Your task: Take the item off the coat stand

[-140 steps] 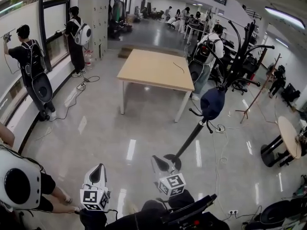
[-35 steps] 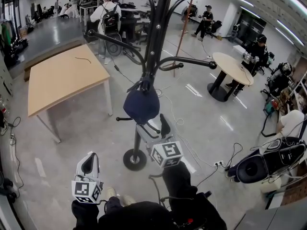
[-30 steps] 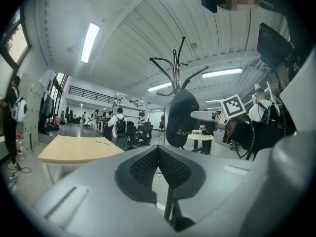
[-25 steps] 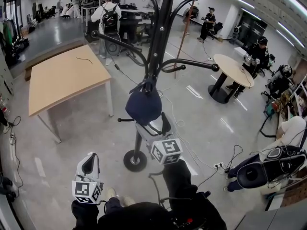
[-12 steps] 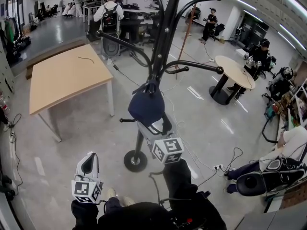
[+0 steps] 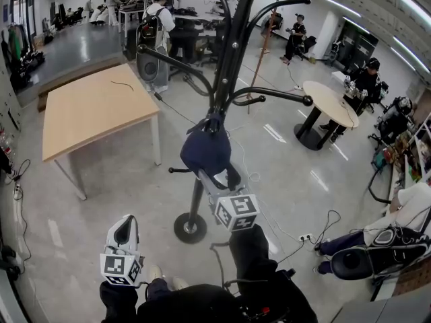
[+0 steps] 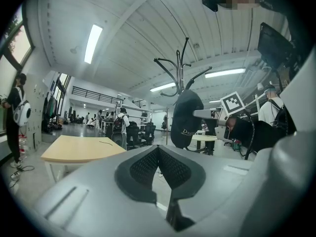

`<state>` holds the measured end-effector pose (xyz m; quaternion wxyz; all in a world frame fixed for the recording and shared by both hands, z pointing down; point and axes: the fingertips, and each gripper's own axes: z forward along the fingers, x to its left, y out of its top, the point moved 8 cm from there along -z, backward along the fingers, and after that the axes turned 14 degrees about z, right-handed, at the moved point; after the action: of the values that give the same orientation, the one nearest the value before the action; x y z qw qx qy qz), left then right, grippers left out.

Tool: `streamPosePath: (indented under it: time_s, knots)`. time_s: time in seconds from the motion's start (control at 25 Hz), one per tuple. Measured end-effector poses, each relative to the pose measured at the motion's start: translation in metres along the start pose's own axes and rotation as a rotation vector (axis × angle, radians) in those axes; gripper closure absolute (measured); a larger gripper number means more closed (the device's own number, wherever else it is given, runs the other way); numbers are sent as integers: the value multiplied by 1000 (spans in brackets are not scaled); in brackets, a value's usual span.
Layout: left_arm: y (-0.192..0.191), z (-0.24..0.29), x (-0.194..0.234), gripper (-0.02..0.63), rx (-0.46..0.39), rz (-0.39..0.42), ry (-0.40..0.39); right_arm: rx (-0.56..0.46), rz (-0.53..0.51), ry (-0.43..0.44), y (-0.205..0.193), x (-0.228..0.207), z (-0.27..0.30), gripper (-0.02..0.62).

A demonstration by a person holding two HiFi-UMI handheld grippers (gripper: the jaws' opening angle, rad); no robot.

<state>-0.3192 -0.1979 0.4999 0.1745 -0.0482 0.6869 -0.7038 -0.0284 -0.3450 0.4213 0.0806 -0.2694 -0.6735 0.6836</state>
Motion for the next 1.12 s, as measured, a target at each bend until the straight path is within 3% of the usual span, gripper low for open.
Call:
streamPosePath:
  time_s: [0.72, 1.12]
  knots:
    - [5, -6, -7, 603, -15, 8, 16, -7, -12, -47, 9, -8, -18, 505]
    - [11, -9, -9, 603, -26, 9, 20, -17, -14, -26, 19, -4, -28, 554]
